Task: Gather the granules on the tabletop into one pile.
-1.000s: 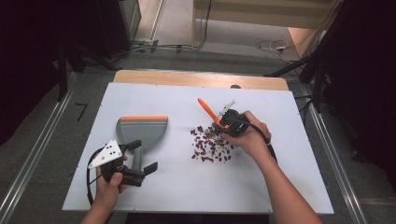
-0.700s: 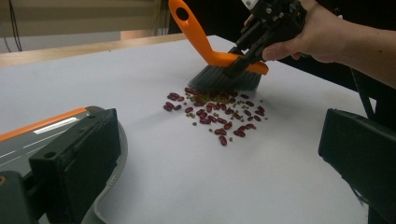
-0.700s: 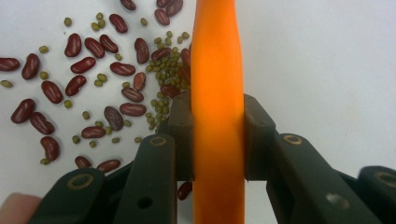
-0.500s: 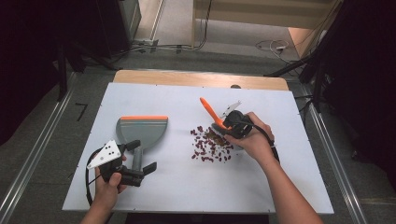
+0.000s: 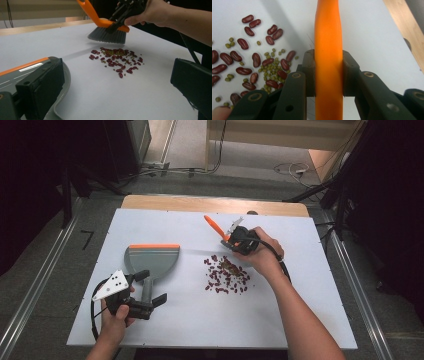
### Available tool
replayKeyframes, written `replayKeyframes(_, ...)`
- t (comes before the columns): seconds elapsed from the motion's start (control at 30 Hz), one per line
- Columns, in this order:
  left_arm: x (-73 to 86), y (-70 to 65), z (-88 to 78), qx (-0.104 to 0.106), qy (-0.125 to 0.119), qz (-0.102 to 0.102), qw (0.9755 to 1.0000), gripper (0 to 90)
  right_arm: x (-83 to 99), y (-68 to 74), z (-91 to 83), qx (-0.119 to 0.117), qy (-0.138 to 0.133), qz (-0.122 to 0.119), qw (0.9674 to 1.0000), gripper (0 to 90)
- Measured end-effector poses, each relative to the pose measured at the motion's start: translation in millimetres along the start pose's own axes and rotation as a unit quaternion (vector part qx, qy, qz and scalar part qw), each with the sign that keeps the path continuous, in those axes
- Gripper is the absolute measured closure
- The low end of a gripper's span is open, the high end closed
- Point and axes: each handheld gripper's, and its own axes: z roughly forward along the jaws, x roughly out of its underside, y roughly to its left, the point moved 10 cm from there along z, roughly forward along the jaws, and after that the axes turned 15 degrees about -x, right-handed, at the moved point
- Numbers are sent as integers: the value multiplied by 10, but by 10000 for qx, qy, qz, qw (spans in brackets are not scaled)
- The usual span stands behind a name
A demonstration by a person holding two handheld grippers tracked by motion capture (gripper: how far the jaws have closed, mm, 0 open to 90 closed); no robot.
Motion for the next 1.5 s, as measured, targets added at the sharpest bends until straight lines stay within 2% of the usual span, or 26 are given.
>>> replayKeyframes(0.17, -1, 7, -7, -3, -7, 4, 10000, 0, -56, 173, 114, -305, 112, -67, 9994, 692)
replayKeyframes(0.3, -3, 3, -7, 3, -2, 4, 10000, 0, -31, 241, 99, -361, 233, -169, 9989, 692)
replayKeyframes(0.4, -4, -7, -7, 3, 1, 15, 10000, 0, -10, 332, 73, -601, 162, -203, 9979, 692)
replayKeyframes(0.47, -4, -12, -3, -2, 2, 5, 10000, 0, 8, 361, 56, -552, 137, -275, 9980, 692)
replayKeyframes(0.53, -5, -17, -2, 4, 6, 17, 10000, 0, 41, 422, 37, -662, 158, -319, 9972, 692)
replayKeyframes(0.57, -6, -20, -1, 4, 6, 19, 10000, 0, 49, 428, 25, -629, 159, -384, 9972, 692)
replayKeyframes(0.7, -13, -26, -3, 17, -8, 15, 10000, 0, 60, 479, -33, -720, 97, -360, 9967, 691)
replayKeyframes(0.8, -21, -24, -8, 19, -30, -20, 10000, 0, 34, 433, -97, -657, -21, -279, 9974, 691)
replayKeyframes(0.9, -18, -16, -8, 14, -28, -16, 10000, 0, -26, 373, -130, -570, -120, -307, 9978, 691)
replayKeyframes(0.97, -17, -12, -7, 17, -26, -12, 10000, 0, -79, 322, -121, -436, -98, -467, 9979, 691)
replayKeyframes(1.03, -17, -10, -8, 18, -30, -17, 10000, 0, -149, 306, -87, -398, -99, -558, 9976, 691)
replayKeyframes(1.1, -17, -6, -10, 15, -31, -16, 10000, 0, -223, 310, -48, -377, -142, -496, 9980, 691)
replayKeyframes(1.13, -17, -3, -13, 13, -30, -21, 10000, 0, -258, 296, -27, -333, -126, -634, 9974, 691)
replayKeyframes(1.3, -15, 9, -21, -1, -33, -35, 10000, 0, -360, 318, 121, -248, 61, -957, 9951, 691)
replayKeyframes(1.5, -15, 21, -26, -23, -37, -42, 10000, 0, -358, 443, 202, -435, 232, -1144, 9922, 692)
